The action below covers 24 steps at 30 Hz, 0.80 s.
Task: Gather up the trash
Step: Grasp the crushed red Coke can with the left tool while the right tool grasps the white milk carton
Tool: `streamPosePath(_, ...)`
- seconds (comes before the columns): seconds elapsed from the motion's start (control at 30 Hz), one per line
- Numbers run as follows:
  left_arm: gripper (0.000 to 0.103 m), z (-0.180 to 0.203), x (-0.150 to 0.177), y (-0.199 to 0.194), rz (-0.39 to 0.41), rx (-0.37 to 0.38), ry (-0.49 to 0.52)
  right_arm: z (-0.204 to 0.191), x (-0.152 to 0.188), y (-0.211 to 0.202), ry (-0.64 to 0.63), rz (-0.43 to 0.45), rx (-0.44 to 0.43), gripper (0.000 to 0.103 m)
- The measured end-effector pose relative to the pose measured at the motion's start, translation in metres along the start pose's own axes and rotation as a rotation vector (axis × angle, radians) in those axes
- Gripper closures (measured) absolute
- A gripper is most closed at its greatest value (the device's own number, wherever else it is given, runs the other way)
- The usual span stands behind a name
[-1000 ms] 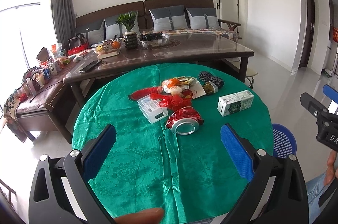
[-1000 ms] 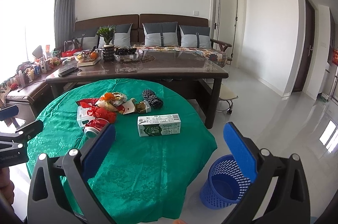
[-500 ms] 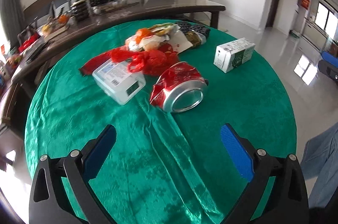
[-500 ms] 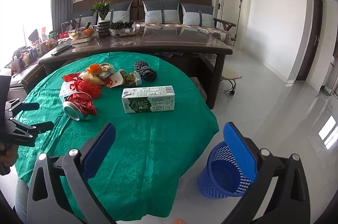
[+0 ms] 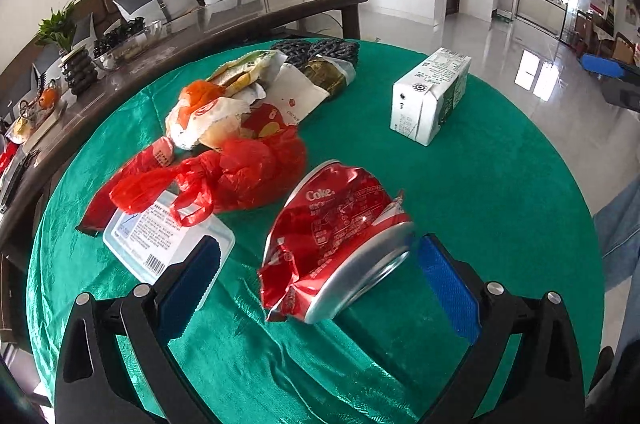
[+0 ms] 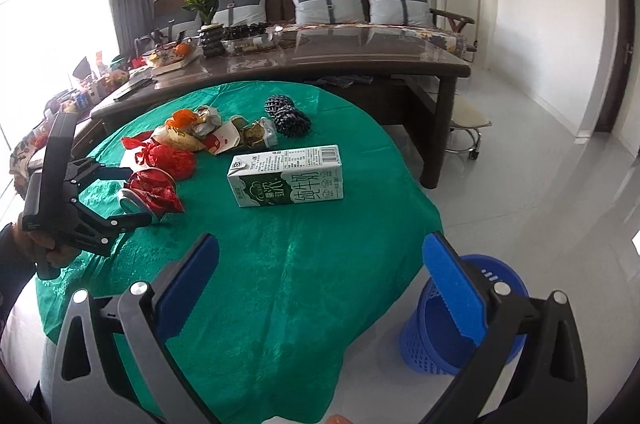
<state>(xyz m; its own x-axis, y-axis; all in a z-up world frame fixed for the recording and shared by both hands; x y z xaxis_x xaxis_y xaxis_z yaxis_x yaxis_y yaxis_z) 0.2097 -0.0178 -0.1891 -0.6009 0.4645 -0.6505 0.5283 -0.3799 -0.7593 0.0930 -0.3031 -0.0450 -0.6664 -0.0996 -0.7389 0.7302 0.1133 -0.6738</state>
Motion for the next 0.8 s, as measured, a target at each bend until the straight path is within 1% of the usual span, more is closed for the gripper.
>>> streamPosePath(0.07, 0.005, 0.006, -0.001, -0.001, 0.000, 0.054, 0.019, 0.010, -0.010, 0.019, -0.062, -0.017, -0.057, 0.005)
streamPosePath(0.13, 0.005, 0.014, 0.000, -0.004, 0.000, 0.086, 0.039, 0.016, -0.023, 0.044, -0.134, -0.044, -0.184, 0.005)
streamPosePath(0.17, 0.005, 0.018, 0.001, -0.004, -0.002, 0.093, 0.056, 0.017, -0.029, 0.056, -0.179, -0.067, -0.233, 0.005)
streamPosePath(0.2, 0.005, 0.021, 0.001, -0.004, -0.006, 0.097, 0.076, 0.016, -0.036, 0.070, -0.245, -0.099, -0.272, 0.005)
streamPosePath(0.23, 0.005, 0.023, 0.000, -0.005, -0.011, 0.097, 0.094, 0.014, -0.043, 0.083, -0.313, -0.125, -0.293, 0.005)
streamPosePath(0.27, 0.005, 0.025, 0.000, -0.005, -0.014, 0.096, 0.109, 0.008, -0.057, 0.102, -0.414, -0.172, -0.330, 0.005)
streamPosePath(0.33, 0.010, 0.027, -0.001, -0.005, -0.020, 0.099, 0.133, -0.001, -0.068, 0.122, -0.497, -0.221, -0.352, 0.005)
streamPosePath(0.4, 0.018, 0.026, -0.002, -0.006, -0.030, 0.098, 0.148, -0.016, -0.074, 0.137, -0.575, -0.282, -0.388, 0.005)
streamPosePath(0.47, 0.031, 0.022, -0.004, -0.005, -0.046, 0.102, 0.147, -0.033, -0.072, 0.151, -0.700, -0.336, -0.386, 0.005)
streamPosePath(0.5, 0.034, 0.019, -0.004, -0.003, -0.055, 0.107, 0.142, -0.040, -0.070, 0.156, -0.761, -0.361, -0.375, 0.005)
streamPosePath(0.57, 0.036, 0.013, -0.006, -0.003, -0.074, 0.132, 0.124, -0.050, -0.065, 0.163, -0.834, -0.407, -0.374, 0.006)
streamPosePath(0.6, 0.036, 0.012, -0.006, -0.002, -0.081, 0.139, 0.117, -0.055, -0.063, 0.163, -0.854, -0.434, -0.382, 0.011)
streamPosePath(0.63, 0.037, 0.011, -0.006, -0.003, -0.088, 0.143, 0.112, -0.056, -0.061, 0.163, -0.867, -0.456, -0.380, 0.033)
streamPosePath(0.7, 0.037, 0.011, -0.006, -0.004, -0.099, 0.148, 0.098, -0.055, -0.059, 0.157, -0.865, -0.482, -0.341, 0.043)
streamPosePath(0.73, 0.037, 0.010, -0.005, -0.005, -0.106, 0.150, 0.078, -0.051, -0.060, 0.154, -0.832, -0.499, -0.322, 0.050)
streamPosePath(0.8, 0.037, 0.007, -0.004, -0.008, -0.115, 0.145, 0.031, -0.042, -0.062, 0.147, -0.744, -0.512, -0.290, 0.057)
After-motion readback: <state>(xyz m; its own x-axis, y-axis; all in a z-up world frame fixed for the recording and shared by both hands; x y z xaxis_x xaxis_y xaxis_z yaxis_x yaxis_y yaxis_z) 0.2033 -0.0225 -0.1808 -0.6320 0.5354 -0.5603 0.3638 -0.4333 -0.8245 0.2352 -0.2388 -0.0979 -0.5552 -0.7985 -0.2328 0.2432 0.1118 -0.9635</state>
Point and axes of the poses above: each gripper's, at about its wrist camera, not at the fingertips, and y roughly the way its jaws point, z to its right, x to its underside, the point moved 4 cm from there along y, roughly the way its jaws point, and after that the axes turned 6 degrees about -y, right-handed, at the moved point
